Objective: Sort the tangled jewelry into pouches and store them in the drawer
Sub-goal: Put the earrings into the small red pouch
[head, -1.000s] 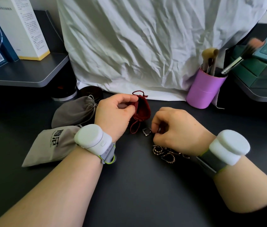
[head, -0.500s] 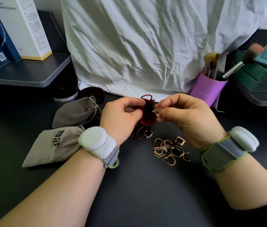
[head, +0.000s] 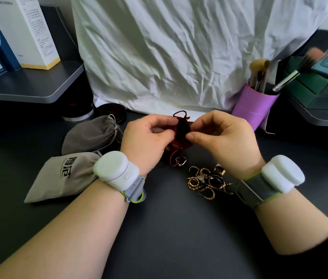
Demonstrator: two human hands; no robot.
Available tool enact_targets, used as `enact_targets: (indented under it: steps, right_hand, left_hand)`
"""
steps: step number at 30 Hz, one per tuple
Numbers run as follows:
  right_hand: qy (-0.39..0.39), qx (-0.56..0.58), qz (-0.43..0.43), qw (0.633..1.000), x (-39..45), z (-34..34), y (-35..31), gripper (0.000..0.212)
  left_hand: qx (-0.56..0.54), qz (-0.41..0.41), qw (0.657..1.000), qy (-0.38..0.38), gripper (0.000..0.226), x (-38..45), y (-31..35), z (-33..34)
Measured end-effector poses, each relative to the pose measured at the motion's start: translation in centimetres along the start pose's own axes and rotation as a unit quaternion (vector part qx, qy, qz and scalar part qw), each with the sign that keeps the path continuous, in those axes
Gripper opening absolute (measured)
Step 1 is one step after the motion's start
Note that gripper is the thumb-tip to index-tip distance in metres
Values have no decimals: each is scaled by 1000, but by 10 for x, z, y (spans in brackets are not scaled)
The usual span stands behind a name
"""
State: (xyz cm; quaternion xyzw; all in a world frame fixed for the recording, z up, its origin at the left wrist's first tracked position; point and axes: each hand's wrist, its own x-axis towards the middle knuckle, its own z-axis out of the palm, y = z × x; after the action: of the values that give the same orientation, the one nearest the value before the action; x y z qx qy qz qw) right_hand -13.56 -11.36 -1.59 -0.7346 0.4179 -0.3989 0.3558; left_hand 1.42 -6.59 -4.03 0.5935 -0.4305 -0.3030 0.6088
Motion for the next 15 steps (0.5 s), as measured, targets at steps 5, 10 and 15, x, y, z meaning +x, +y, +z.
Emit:
enact_targets:
  steps: [5, 10, 15]
  right_hand:
    - [-113, -108, 8, 988, -3, -9, 2, 13]
    - [-214, -275, -42, 936, -5, 2, 3, 27]
    - [-232, -288, -51, 928, -4, 3, 3, 18]
  left_hand:
    - [-1, 9, 999, 50, 34, 5, 0, -5]
    - [3, 15, 997, 72, 33, 6, -1, -6]
    - [19, 18, 997, 66, 33, 5, -3, -6]
